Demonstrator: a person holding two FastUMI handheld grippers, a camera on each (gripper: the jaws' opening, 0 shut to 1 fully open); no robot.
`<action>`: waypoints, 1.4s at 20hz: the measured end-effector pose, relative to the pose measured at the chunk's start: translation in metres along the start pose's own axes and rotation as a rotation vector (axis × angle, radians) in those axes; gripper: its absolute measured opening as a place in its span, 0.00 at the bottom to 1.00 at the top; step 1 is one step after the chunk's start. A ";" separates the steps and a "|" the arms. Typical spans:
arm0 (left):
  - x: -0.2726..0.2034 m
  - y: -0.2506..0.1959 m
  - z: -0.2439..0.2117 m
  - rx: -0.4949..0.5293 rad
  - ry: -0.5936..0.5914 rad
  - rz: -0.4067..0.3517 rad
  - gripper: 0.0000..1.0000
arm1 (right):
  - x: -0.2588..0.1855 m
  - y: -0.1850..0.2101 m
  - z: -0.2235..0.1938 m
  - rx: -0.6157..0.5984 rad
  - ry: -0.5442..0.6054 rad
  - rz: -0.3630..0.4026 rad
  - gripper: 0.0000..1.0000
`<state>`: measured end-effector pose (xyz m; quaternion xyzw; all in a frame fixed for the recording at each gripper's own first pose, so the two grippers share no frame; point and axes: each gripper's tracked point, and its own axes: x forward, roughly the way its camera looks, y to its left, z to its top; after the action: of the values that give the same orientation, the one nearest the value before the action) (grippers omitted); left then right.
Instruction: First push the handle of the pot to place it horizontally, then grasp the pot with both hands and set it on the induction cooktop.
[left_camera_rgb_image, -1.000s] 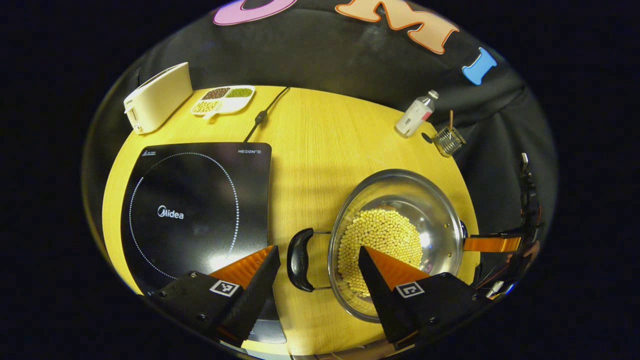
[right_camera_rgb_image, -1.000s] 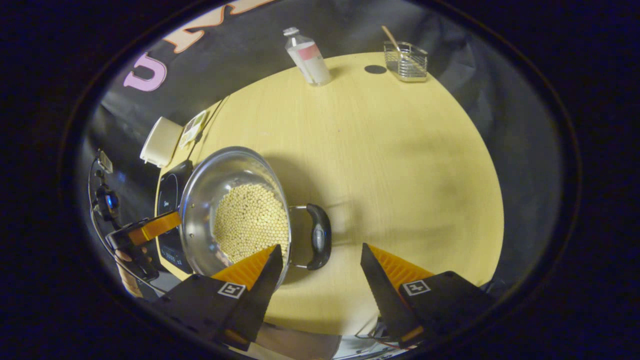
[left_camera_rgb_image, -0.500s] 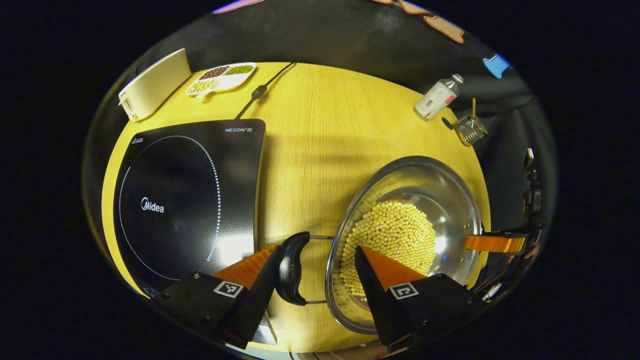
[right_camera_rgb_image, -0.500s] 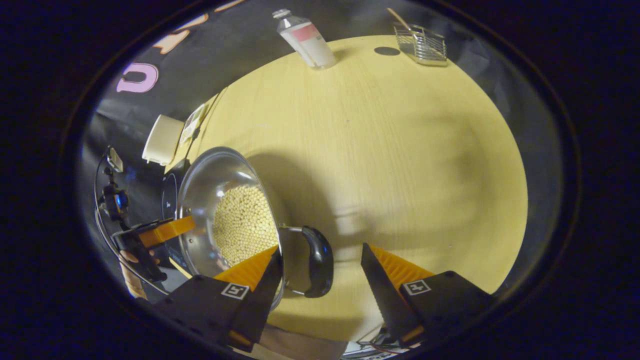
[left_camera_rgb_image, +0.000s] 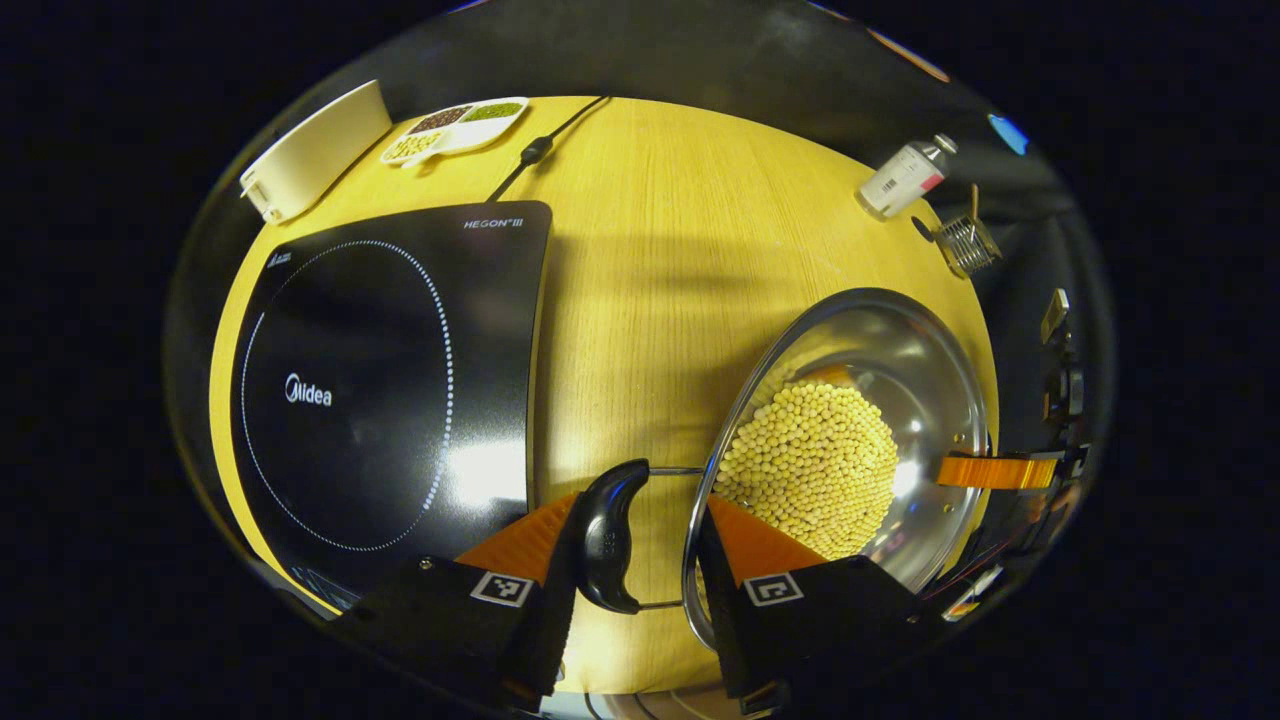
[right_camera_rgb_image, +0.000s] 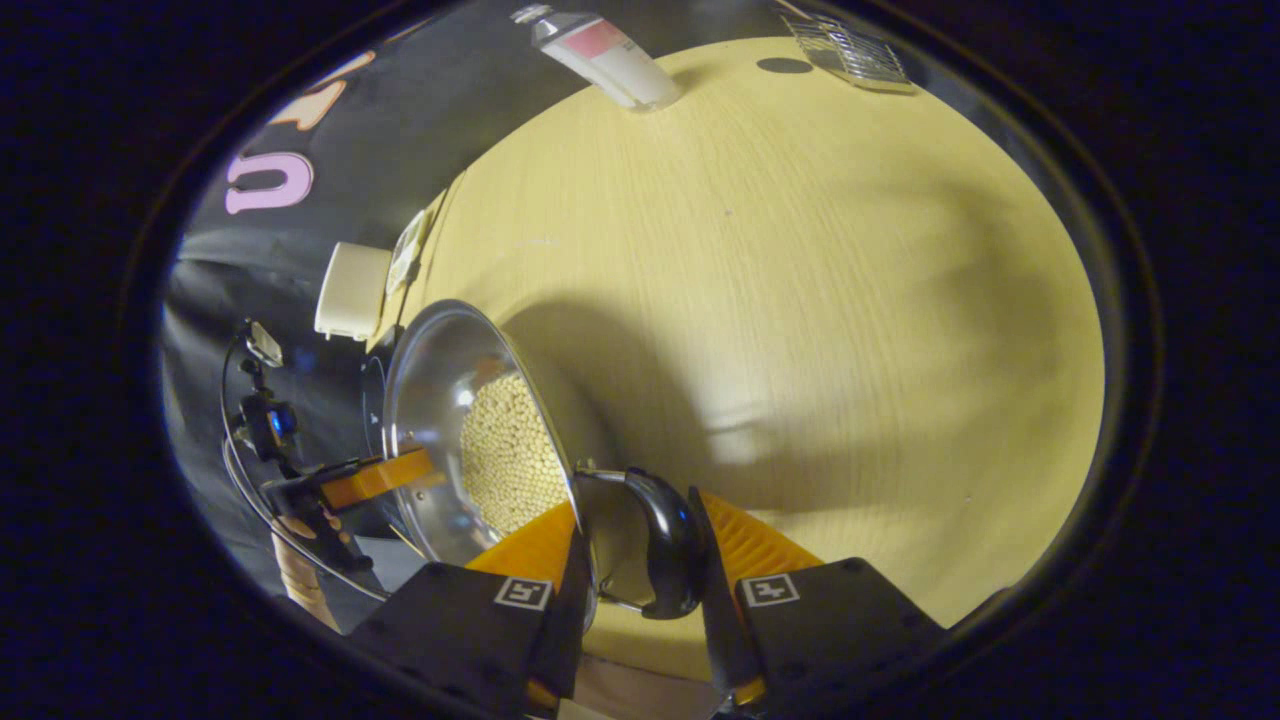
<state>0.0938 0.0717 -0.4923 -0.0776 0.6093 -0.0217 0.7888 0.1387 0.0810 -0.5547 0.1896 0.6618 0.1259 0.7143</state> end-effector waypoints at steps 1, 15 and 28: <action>0.000 0.000 -0.002 -0.009 0.006 0.006 0.59 | 0.001 0.001 0.001 -0.002 -0.001 0.005 0.52; -0.051 -0.013 -0.040 0.023 0.039 0.009 0.60 | -0.048 0.008 -0.049 0.002 -0.016 0.040 0.53; -0.101 0.046 -0.051 0.057 0.014 0.022 0.60 | -0.047 0.076 -0.090 -0.007 -0.055 0.033 0.53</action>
<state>0.0158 0.1246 -0.4153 -0.0480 0.6146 -0.0310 0.7868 0.0502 0.1383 -0.4842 0.2015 0.6380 0.1349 0.7309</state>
